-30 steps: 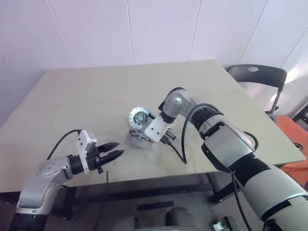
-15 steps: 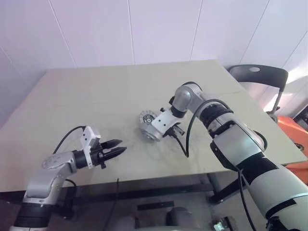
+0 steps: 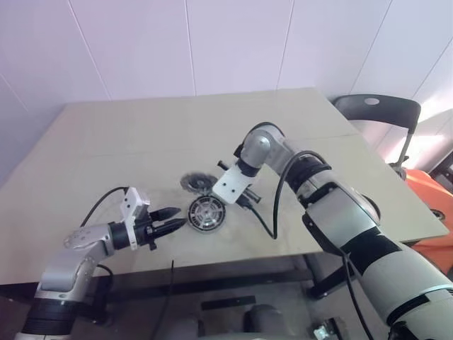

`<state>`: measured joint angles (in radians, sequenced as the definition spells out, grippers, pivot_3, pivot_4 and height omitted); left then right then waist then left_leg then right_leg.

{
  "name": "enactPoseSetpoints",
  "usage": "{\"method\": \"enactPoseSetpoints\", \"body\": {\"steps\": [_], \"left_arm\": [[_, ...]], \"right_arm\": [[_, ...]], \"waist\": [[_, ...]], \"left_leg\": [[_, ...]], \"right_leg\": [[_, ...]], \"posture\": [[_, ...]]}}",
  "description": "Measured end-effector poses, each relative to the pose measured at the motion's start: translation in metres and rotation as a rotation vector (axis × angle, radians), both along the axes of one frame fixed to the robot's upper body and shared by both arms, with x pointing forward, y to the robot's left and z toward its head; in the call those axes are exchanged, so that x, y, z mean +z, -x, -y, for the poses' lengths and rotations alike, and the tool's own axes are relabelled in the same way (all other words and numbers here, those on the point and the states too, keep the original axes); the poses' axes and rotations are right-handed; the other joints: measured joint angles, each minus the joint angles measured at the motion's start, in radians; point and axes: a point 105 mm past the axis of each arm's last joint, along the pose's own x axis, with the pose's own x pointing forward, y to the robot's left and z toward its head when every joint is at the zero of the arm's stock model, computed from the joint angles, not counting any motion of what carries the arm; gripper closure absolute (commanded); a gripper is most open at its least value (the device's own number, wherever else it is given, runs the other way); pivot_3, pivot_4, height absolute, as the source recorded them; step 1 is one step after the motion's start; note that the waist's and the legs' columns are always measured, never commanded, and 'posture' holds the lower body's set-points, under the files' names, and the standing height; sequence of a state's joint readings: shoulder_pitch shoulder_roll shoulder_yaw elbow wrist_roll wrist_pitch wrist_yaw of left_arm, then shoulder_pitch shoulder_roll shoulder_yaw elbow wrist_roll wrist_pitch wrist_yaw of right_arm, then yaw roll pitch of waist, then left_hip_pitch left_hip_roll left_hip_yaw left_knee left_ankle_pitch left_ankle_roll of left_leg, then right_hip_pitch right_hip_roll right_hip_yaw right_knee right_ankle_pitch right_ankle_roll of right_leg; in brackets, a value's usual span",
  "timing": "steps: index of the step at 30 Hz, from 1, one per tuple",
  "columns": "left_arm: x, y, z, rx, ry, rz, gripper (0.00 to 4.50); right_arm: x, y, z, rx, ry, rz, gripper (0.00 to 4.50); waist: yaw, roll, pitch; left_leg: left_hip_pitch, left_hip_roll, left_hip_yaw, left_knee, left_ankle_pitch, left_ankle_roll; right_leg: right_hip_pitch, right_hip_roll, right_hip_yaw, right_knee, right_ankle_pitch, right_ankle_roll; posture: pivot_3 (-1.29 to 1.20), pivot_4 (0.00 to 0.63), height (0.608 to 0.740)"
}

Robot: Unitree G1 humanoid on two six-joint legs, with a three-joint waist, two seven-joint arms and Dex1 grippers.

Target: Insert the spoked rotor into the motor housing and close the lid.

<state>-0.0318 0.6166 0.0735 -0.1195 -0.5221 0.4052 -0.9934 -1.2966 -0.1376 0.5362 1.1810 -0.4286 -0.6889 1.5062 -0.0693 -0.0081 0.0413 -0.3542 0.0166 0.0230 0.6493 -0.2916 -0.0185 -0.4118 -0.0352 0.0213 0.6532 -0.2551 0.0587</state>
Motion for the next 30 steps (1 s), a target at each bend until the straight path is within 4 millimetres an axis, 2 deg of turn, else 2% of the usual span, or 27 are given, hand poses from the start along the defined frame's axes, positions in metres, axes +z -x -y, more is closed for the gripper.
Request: {"method": "enactPoseSetpoints", "body": {"steps": [6, 10, 15, 20, 24, 30], "left_arm": [[-0.004, 0.002, -0.002, 0.018, -0.003, -0.013, 2.43], [-0.008, 0.005, -0.002, 0.025, -0.001, -0.024, 2.43], [-0.007, 0.005, -0.003, 0.03, -0.001, -0.022, 2.43], [-0.003, 0.004, -0.005, 0.034, -0.003, -0.009, 2.43], [-0.002, 0.003, -0.005, 0.026, -0.003, -0.005, 2.43], [0.003, 0.0, -0.003, 0.014, -0.001, 0.012, 2.43]], "right_arm": [[-0.006, -0.001, -0.006, -0.119, 0.013, -0.077, 4.38], [-0.007, -0.001, -0.003, -0.14, 0.023, -0.095, 4.38], [0.001, 0.005, 0.0, -0.078, 0.008, -0.13, 4.38], [0.015, 0.007, -0.005, 0.039, -0.066, -0.056, 4.38], [0.019, 0.004, 0.009, 0.097, -0.052, 0.012, 4.38], [-0.008, 0.011, 0.021, 0.205, -0.009, 0.072, 4.38]], "waist": [[0.001, 0.0, 0.0], [0.0, 0.0, 0.0], [0.0, 0.0, 0.0], [0.0, 0.0, 0.0], [0.002, 0.0, 0.0], [-0.002, 0.0, 0.0]], "left_leg": [[0.0, -0.001, 0.0, 0.0, 0.0, 0.0], [-0.001, -0.001, 0.0, 0.0, 0.0, 0.0], [-0.001, -0.001, 0.0, 0.0, 0.0, 0.0], [-0.001, -0.001, 0.0, 0.0, 0.0, 0.0], [-0.001, -0.003, 0.0, 0.0, 0.0, 0.0], [-0.001, -0.003, 0.0, 0.0, 0.0, 0.0]], "right_leg": [[0.0, -0.003, 0.0, 0.0, 0.0, 0.0], [-0.001, -0.003, -0.001, 0.0, 0.0, 0.0], [-0.001, -0.003, -0.001, 0.0, 0.0, 0.0], [-0.001, -0.003, -0.001, 0.0, 0.0, 0.0], [-0.001, -0.005, -0.002, 0.0, 0.0, 0.0], [-0.001, -0.005, -0.002, 0.0, 0.0, 0.0]], "posture": [[0.0, 0.0, 0.74], [0.0, 0.0, 0.74], [0.0, 0.0, 0.74], [0.0, 0.0, 0.74], [0.0, 0.0, 0.74], [0.0, 0.0, 0.74]]}}
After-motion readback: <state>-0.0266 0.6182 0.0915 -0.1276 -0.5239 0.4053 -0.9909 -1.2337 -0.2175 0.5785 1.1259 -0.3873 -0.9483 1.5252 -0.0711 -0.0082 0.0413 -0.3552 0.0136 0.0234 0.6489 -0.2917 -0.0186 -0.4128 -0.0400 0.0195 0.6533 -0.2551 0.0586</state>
